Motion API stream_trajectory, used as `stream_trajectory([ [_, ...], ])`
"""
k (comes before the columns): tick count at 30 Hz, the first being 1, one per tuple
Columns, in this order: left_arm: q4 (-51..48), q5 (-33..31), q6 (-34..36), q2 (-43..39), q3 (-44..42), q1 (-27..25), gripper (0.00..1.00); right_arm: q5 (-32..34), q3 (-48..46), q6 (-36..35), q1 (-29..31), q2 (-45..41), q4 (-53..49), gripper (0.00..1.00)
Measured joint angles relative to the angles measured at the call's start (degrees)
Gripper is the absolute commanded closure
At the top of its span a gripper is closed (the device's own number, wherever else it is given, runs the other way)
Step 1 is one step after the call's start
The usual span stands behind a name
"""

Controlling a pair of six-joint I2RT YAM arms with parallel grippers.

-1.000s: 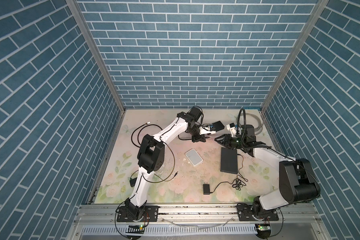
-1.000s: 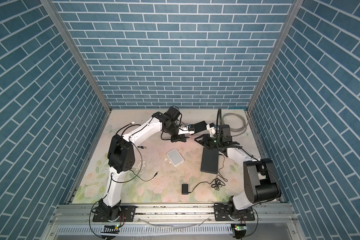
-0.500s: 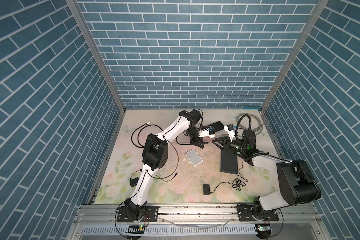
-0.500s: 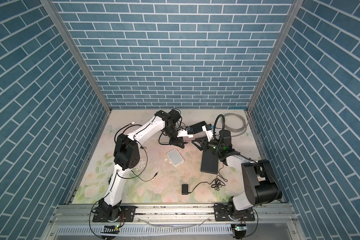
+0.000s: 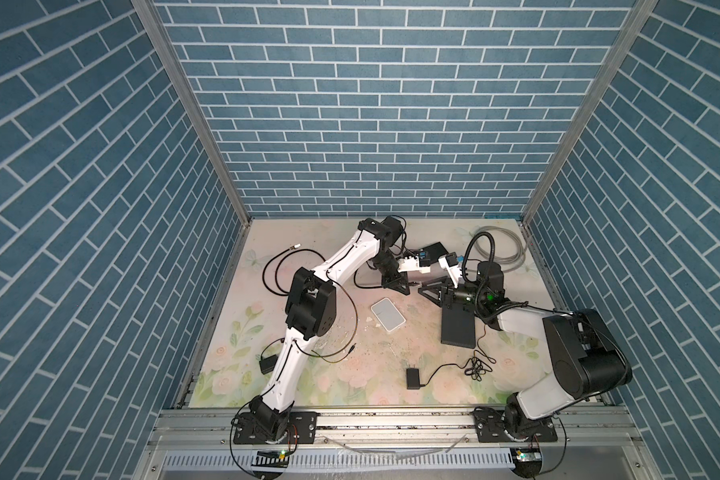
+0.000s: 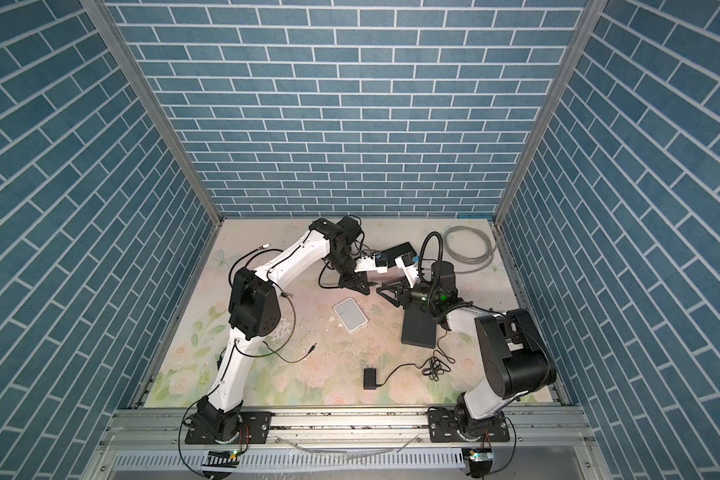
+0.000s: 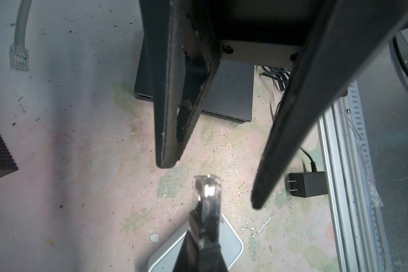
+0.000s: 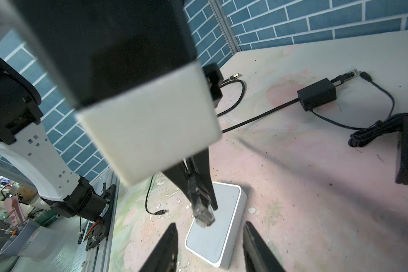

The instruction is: Insert the plug into the switch port

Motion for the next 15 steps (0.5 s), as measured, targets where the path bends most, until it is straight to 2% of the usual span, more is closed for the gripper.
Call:
stream_trajectory([
  [9,-1.3,1.1,0.6,0.0,0.2,0.0,1.00,0.0,2.5,-3.1,0.4,0.0,-1.8,0.58],
  [15,-1.6,1.4,0.8,0.0,0.2,0.0,1.00,-0.4,3.7,-4.1,1.7,0.0,-2.3,0.66],
])
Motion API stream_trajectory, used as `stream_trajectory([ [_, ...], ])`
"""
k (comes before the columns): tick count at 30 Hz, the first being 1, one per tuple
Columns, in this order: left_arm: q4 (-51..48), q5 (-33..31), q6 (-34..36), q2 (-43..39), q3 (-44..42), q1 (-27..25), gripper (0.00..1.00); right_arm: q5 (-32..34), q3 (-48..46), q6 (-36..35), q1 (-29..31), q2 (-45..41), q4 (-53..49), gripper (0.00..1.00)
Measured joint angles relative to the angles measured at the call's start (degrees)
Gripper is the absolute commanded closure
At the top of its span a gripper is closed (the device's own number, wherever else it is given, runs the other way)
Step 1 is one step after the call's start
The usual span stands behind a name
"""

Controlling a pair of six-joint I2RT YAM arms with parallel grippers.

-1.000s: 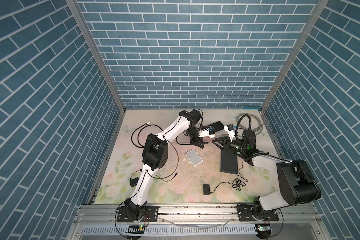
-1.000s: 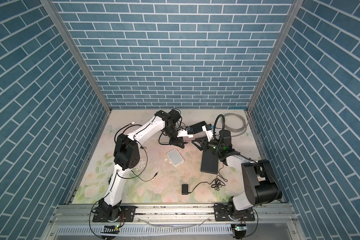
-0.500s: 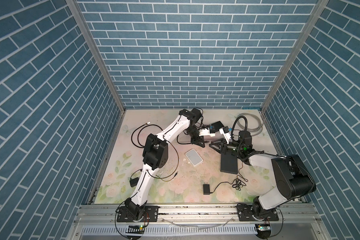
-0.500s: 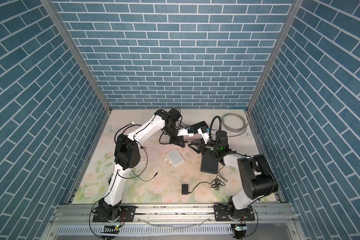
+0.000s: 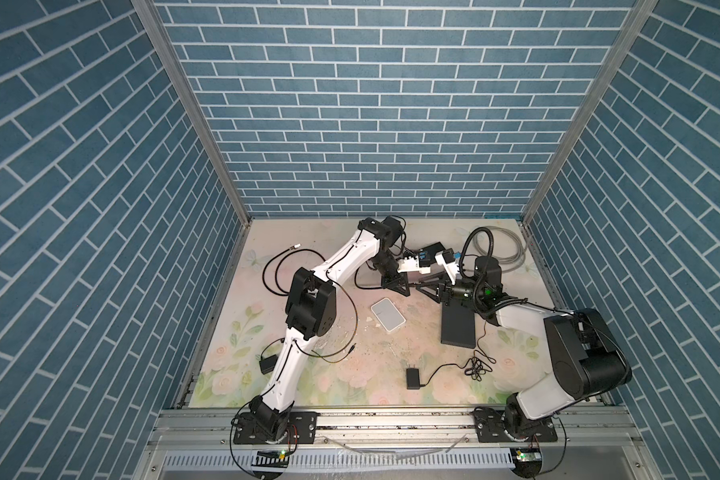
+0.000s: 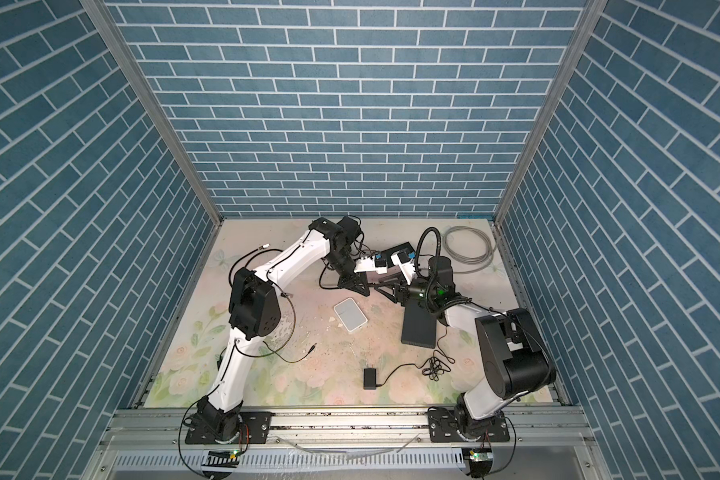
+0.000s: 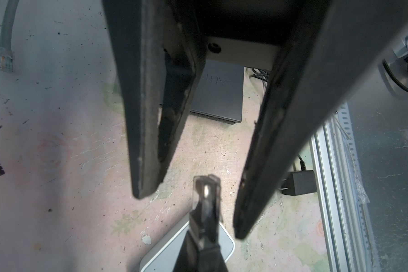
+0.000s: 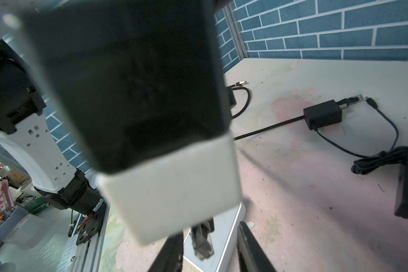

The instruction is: Insert the plug into the switch port

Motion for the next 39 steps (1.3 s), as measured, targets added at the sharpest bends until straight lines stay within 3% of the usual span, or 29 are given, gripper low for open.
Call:
stream_trajectory([
  [11,-2.7,1.9,0.7,1.0,2.0,0.2,1.00,-1.9,1.0,-0.8,0.9,0.0,0.2,1.00],
  [14,-3.2,2.2,0.8,1.1,2.0,0.2,1.00,-2.2,1.0,-0.8,0.9,0.0,0.0,1.00],
  [21,-0.2,1.0,-2.0,0.7,0.7,0.2,0.69,-1.4,0.8,3.0,0.9,0.0,0.7,1.00],
  [32,34.5,-9.0,-9.7,-18.1,-33.5,0.1,0.59,0.5,-0.9,25.3,0.9,0.2,4.3,1.00],
  [39,56.8,-13.6,-11.9,-26.7,-46.7,-2.4,0.57,0.9,-1.5,44.6,0.9,4.3,10.3,1.00],
])
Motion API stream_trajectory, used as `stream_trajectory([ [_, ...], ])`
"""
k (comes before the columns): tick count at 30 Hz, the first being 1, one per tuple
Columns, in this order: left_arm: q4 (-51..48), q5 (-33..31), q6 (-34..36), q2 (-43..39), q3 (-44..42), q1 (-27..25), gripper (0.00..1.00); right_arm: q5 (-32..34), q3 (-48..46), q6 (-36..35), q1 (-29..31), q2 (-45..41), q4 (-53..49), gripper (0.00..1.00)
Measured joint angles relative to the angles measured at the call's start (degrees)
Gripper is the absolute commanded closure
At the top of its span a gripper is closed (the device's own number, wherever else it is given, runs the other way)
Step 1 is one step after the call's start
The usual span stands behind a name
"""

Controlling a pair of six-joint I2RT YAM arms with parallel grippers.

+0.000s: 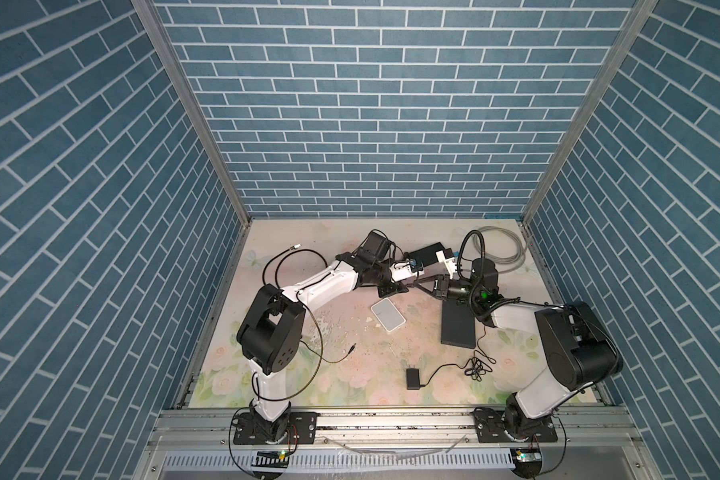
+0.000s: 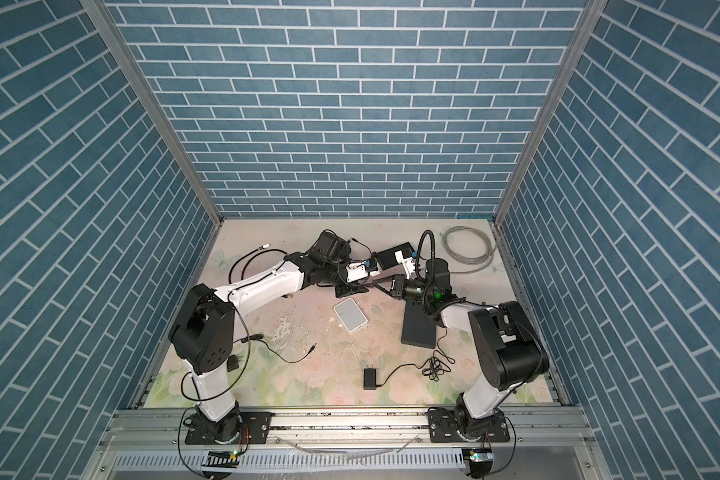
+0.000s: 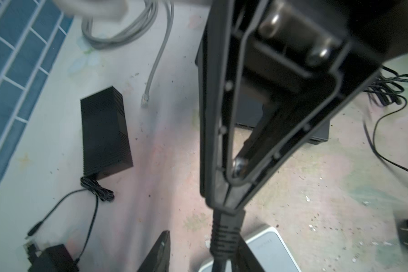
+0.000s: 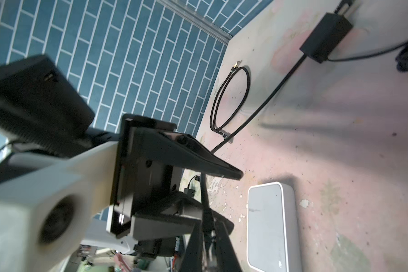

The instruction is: Insert the plug into the switch port

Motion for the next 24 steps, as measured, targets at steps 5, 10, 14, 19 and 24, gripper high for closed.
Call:
stream_trajectory([
  [5,5.8,-0.4,-0.1,0.0,-1.8,-1.0,0.63,0.7,-0.4,6.8,0.0,0.3,1.1,1.00],
  [10,5.9,0.0,0.6,0.0,-1.9,-1.1,0.67,1.5,-0.3,9.1,-0.1,0.2,0.5,1.00],
  [14,5.6,-0.2,1.4,0.0,-1.9,-1.1,0.64,1.6,-0.3,9.4,-0.1,0.2,-0.6,1.00],
  [19,5.4,-0.5,2.2,0.0,-2.1,-1.1,0.65,1.7,-0.3,10.3,-0.1,0.2,-1.6,1.00],
  [24,4.8,-0.4,2.8,0.0,-2.1,-1.1,0.74,2.1,-0.3,10.8,-0.1,0.2,-1.7,1.00],
])
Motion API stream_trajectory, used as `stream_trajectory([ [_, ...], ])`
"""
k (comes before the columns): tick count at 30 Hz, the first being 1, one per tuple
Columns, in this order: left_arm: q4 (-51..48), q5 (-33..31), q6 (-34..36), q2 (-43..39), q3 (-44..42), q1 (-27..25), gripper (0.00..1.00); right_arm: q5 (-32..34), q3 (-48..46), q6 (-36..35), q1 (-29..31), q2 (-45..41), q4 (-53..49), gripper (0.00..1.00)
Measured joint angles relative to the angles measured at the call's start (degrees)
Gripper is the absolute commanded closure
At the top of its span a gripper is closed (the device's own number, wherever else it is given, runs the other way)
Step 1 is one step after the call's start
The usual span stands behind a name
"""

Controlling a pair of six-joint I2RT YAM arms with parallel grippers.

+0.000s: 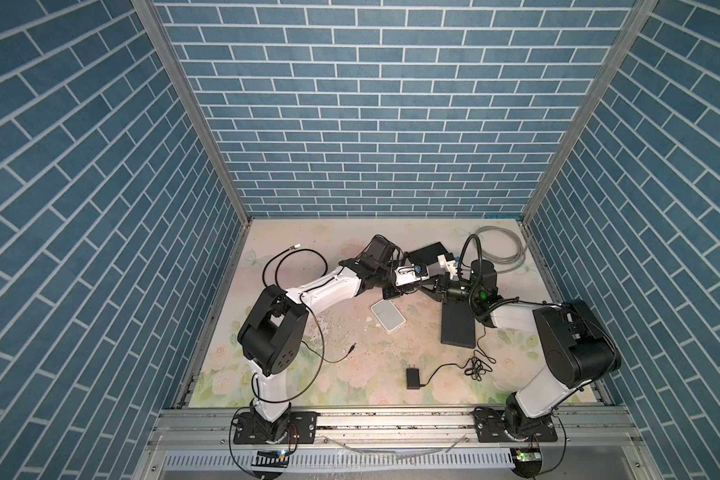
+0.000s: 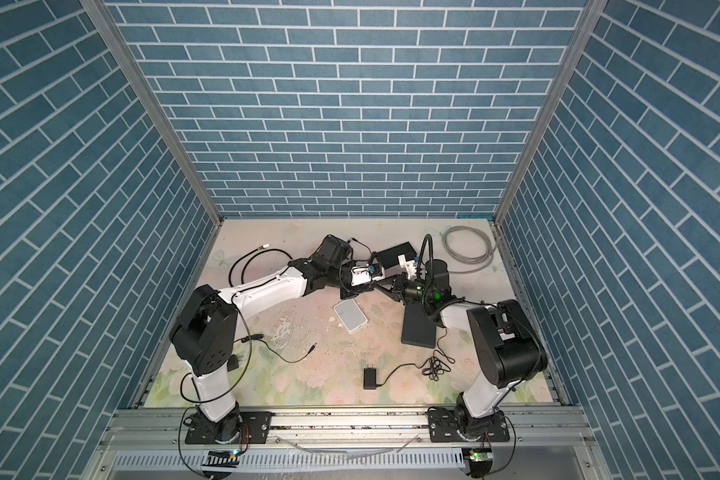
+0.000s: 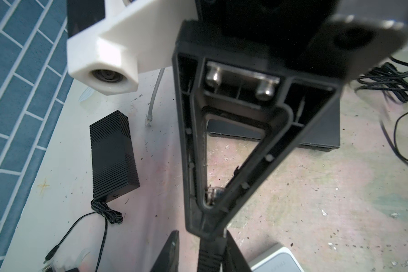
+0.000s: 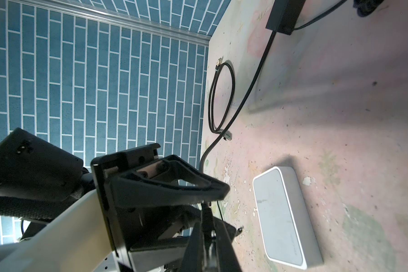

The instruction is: Insert the plug into the switch port

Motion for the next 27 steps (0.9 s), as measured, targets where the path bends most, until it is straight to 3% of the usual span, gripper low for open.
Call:
stream_trajectory([
  [10,-2.8,0.6,1.0,0.0,0.3,0.0,0.94,0.3,0.0,0.9,0.0,0.5,-0.4,1.00],
  [11,-3.5,0.6,1.0,0.0,0.5,0.0,0.95,0.3,0.0,1.1,0.0,0.7,-0.2,0.96],
  [27,-10.4,3.4,2.4,2.2,6.0,0.6,0.96,-1.8,-2.2,2.5,-3.8,-1.9,1.4,0.76],
])
